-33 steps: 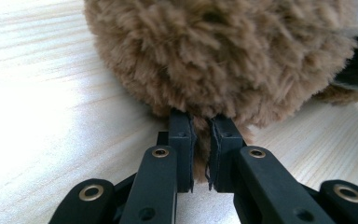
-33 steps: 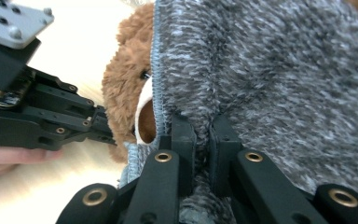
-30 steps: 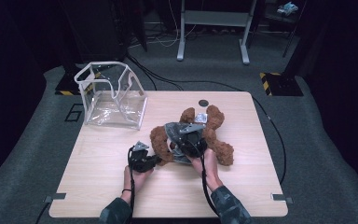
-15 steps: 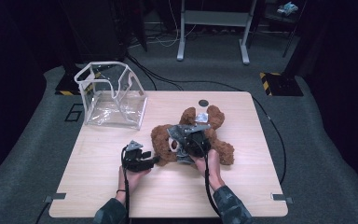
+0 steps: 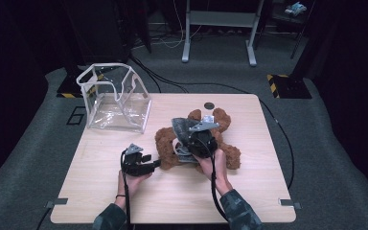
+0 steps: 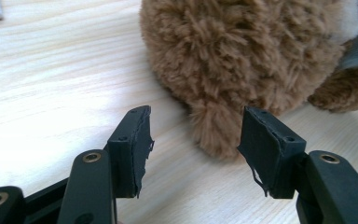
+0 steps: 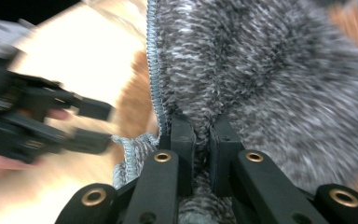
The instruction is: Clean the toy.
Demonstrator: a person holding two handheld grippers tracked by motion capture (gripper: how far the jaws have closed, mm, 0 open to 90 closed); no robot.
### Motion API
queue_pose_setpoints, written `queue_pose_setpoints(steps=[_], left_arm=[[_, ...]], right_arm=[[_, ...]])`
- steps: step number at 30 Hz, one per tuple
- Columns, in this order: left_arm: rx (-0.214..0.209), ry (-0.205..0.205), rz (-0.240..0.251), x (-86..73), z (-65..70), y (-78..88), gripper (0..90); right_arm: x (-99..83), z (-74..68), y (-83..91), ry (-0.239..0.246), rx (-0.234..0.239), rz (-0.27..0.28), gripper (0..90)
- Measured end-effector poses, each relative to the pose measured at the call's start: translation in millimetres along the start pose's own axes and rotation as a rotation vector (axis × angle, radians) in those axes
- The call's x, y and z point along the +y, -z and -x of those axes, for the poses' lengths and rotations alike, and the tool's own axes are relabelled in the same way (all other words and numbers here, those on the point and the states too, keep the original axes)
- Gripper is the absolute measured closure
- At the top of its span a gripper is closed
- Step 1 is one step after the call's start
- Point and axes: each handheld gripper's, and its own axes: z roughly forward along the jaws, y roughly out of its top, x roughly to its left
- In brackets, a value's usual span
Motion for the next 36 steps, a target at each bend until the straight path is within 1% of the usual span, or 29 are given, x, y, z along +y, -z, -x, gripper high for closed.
queue_pose_setpoints(steps=[1, 2, 3, 4, 5, 6, 7, 8, 10, 11, 12, 14, 15, 16, 18, 20, 21, 22, 23, 24, 25, 26, 27, 28, 30, 32, 33, 34, 36], left_arm=[[0.004, -0.001, -0.007, 0.1, -3.0, 1.6, 42.1], [0.005, 0.008, -0.005, 0.0, -4.8, 2.0, 42.0], [0.008, 0.014, -0.004, -0.3, -6.1, 2.1, 41.9], [0.013, 0.013, -0.004, -0.5, -8.0, 2.6, 41.6], [0.013, 0.013, -0.004, -0.5, -8.0, 2.6, 41.5], [0.016, 0.009, -0.018, -0.5, -9.9, 3.3, 41.5], [0.021, 0.010, -0.020, -0.2, -11.5, 3.5, 40.7], [0.019, 0.015, -0.018, 0.0, -12.0, 3.8, 40.4], [0.027, 0.017, -0.016, 1.3, -14.8, 5.8, 39.8], [0.031, 0.031, 0.000, 1.8, -15.8, 5.5, 39.3], [0.036, 0.028, -0.008, 2.9, -17.4, 6.4, 39.0], [0.044, 0.037, -0.005, 5.5, -18.9, 6.5, 38.3], [0.045, 0.032, -0.002, 6.8, -19.3, 7.0, 37.9], [0.048, 0.036, 0.000, 7.8, -19.0, 7.3, 37.6], [0.061, 0.026, 0.002, 9.7, -19.3, 6.6, 37.6], [0.063, 0.037, -0.007, 9.7, -20.5, 3.0, 37.2], [0.066, 0.042, -0.013, 9.7, -21.0, 1.7, 37.2], [0.068, 0.047, -0.008, 9.5, -20.8, 0.2, 37.1], [0.066, 0.044, -0.020, 9.8, -20.8, 0.4, 37.1], [0.068, 0.038, -0.022, 9.9, -20.4, 0.0, 37.1], [0.064, 0.039, -0.025, 9.9, -19.7, -0.7, 37.0], [0.067, 0.034, -0.024, 10.2, -19.4, -1.3, 37.0], [0.066, 0.034, -0.031, 10.4, -18.7, -1.4, 36.9], [0.063, 0.028, -0.030, 10.6, -18.8, -1.8, 36.9], [0.058, 0.028, -0.027, 10.6, -16.8, -3.1, 36.8], [0.050, 0.018, -0.030, 11.2, -13.5, -5.1, 36.7], [0.047, 0.024, -0.028, 11.4, -10.6, -6.6, 36.6], [0.042, 0.014, -0.029, 11.8, -9.2, -7.8, 36.6], [0.039, 0.016, -0.019, 12.5, -6.0, -10.3, 36.7]], right_arm=[[4.6, -5.3, 2.8, 0.009, 0.013, 0.013, 83.0], [9.8, -12.5, 3.9, 0.019, 0.031, 0.022, 82.9], [13.3, -18.3, 2.1, 0.034, 0.048, 0.021, 82.9], [14.7, -22.2, -0.3, 0.053, 0.057, 0.017, 82.9], [14.7, -22.2, -0.3, 0.053, 0.057, 0.017, 82.9], [15.6, -28.3, -5.6, 0.067, 0.059, 0.005, 82.8], [11.8, -35.4, -23.1, 0.076, 0.064, -0.037, 82.8], [7.9, -35.9, -30.3, 0.079, 0.062, -0.055, 82.8], [0.7, -36.1, -37.8, 0.062, 0.078, -0.061, 82.8], [-3.0, -36.7, -38.6, 0.061, 0.086, -0.055, 82.8], [-5.9, -38.0, -37.6, 0.049, 0.088, -0.051, 82.7], [-9.7, -40.0, -34.1, 0.050, 0.101, -0.052, 82.7], [-12.9, -41.3, -32.0, 0.050, 0.108, -0.049, 82.6], [-16.0, -41.3, -31.1, 0.053, 0.113, -0.056, 82.6], [-23.7, -41.3, -32.1, 0.043, 0.131, -0.061, 82.6], [-34.2, -40.9, -38.7, 0.040, 0.139, -0.090, 82.7], [-40.0, -41.2, -43.8, 0.025, 0.140, -0.107, 82.7], [-45.9, -40.6, -48.7, 0.025, 0.142, -0.130, 82.8], [-50.6, -39.6, -52.8, 0.026, 0.138, -0.149, 82.8], [-53.8, -38.7, -55.3, 0.012, 0.143, -0.164, 82.7], [-55.0, -37.4, -55.9, 0.010, 0.143, -0.173, 82.7], [-53.7, -36.8, -52.2, 0.011, 0.146, -0.174, 82.6], [-51.2, -36.2, -47.7, 0.019, 0.147, -0.163, 82.7], [-46.7, -35.3, -39.3, 0.031, 0.140, -0.132, 82.7], [-34.8, -31.3, -19.4, 0.023, 0.117, -0.068, 82.6], [-22.9, -23.4, -5.7, 0.021, 0.058, -0.014, 82.7], [-18.6, -18.9, -3.6, 0.008, 0.030, -0.002, 82.7], [-16.6, -12.9, -5.6, -0.005, 0.021, -0.001, 82.7], [-21.0, -4.3, -17.5, -0.024, 0.008, -0.029, 82.6]])
